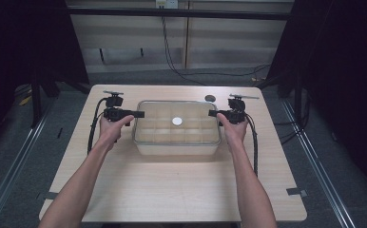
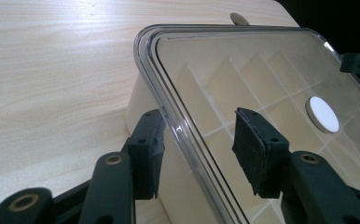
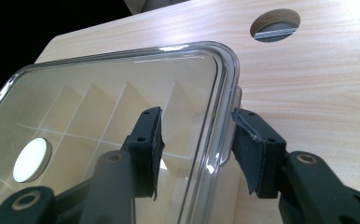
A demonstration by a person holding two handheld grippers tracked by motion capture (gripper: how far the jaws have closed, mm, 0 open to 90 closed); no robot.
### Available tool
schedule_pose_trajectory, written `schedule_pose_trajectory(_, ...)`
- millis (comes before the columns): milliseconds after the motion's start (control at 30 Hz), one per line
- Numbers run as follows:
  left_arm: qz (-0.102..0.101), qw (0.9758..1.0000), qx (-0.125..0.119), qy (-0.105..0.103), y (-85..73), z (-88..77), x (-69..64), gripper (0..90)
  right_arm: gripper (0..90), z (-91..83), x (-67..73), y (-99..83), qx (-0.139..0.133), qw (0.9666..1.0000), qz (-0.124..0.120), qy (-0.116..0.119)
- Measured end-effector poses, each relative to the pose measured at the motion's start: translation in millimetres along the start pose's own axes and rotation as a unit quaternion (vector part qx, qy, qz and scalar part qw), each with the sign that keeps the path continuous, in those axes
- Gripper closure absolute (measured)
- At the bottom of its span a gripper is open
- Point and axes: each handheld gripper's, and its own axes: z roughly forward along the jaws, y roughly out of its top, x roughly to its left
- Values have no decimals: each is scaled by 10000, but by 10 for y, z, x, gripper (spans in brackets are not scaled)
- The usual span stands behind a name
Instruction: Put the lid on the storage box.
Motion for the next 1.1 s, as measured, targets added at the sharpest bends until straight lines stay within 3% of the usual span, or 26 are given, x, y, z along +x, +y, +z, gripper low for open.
schedule_pose_trajectory(300, 95, 9999, 62, 121, -4, 4, -55, 479, 510, -19, 33, -15, -14, 9997, -203, -128)
schedule_pose_trajectory(333, 104, 9998, 67, 140, -8, 1, -56, 433, 467, -43, 38, -17, 26, 9995, -267, -184)
schedule_pose_trajectory(500, 119, 9998, -8, 181, -30, -79, -65, 391, 406, -127, -19, -40, 17, 9994, -298, -193)
schedule_pose_trajectory(600, 70, 9998, -133, 119, -48, -146, -90, 350, 391, -270, -70, -71, -187, 9994, -290, -83)
schedule_pose_trajectory(667, 187, 9998, -49, 79, -80, -171, -104, 337, 386, -303, -71, -80, -199, 9993, -305, -58)
schedule_pose_trajectory(767, 185, 9998, -113, 11, -153, -202, -137, 297, 373, -382, -57, -108, -234, 9989, -406, 82)
schedule_pose_trajectory(967, 470, 9988, -120, 32, -249, -331, -203, 312, 355, -529, 49, -202, -325, 9969, -684, 229)
schedule_pose_trajectory(1100, 790, 9967, -71, 189, -305, -443, -279, 322, 342, -643, 130, -255, -387, 9951, -860, 294)
